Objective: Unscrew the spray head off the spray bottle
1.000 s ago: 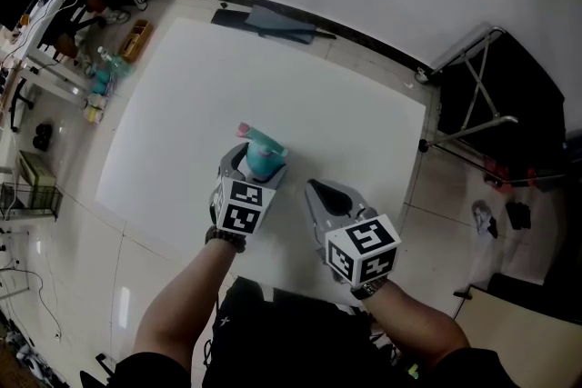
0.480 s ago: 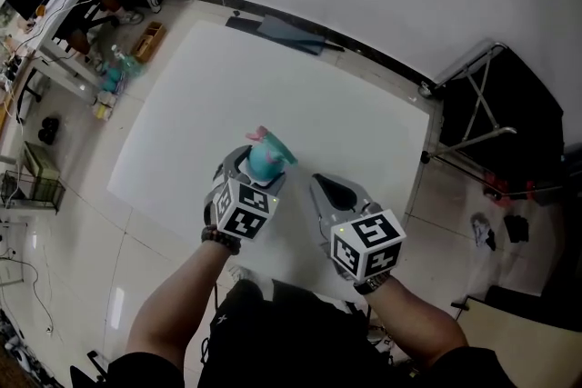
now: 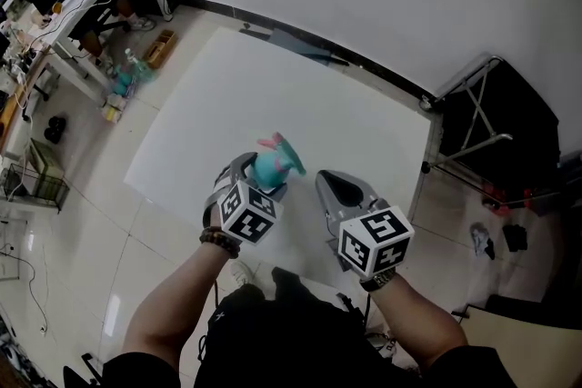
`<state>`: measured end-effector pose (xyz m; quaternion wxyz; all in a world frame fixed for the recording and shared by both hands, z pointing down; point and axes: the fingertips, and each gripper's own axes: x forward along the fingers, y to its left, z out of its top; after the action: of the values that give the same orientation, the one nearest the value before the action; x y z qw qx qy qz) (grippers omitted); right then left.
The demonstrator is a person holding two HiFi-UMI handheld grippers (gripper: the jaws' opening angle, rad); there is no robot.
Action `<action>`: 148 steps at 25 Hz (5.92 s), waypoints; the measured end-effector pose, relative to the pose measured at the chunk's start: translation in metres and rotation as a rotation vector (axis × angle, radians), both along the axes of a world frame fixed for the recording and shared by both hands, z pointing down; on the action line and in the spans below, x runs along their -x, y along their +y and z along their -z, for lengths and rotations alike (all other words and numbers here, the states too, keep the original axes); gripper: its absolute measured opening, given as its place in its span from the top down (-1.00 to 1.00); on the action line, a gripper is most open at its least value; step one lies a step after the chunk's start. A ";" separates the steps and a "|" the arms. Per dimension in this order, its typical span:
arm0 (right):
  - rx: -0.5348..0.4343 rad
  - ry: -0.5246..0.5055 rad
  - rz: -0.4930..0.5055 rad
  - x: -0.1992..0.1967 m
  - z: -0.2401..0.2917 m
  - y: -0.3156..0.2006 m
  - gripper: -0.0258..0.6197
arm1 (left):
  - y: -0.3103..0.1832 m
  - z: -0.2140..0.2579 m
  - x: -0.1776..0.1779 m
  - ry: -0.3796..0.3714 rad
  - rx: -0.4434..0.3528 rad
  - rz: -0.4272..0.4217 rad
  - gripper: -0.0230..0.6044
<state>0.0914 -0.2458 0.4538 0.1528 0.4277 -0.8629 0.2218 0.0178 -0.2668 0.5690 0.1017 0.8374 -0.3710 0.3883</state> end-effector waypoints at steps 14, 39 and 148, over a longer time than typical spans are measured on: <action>0.033 0.029 0.268 0.075 0.027 0.043 0.41 | 0.053 0.021 0.049 -0.198 -0.005 -0.150 -0.36; 0.209 0.150 0.444 0.131 0.005 0.079 0.47 | 0.086 0.033 0.088 -0.441 -0.103 -0.269 -0.35; -0.100 0.486 0.761 0.096 -0.010 0.112 0.54 | 0.109 0.022 0.055 -0.432 -0.090 -0.443 -0.35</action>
<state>-0.0042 -0.1342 0.4634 0.4009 0.1265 -0.9073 0.0009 -0.0374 -0.1579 0.5469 -0.1036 0.7996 -0.2091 0.5533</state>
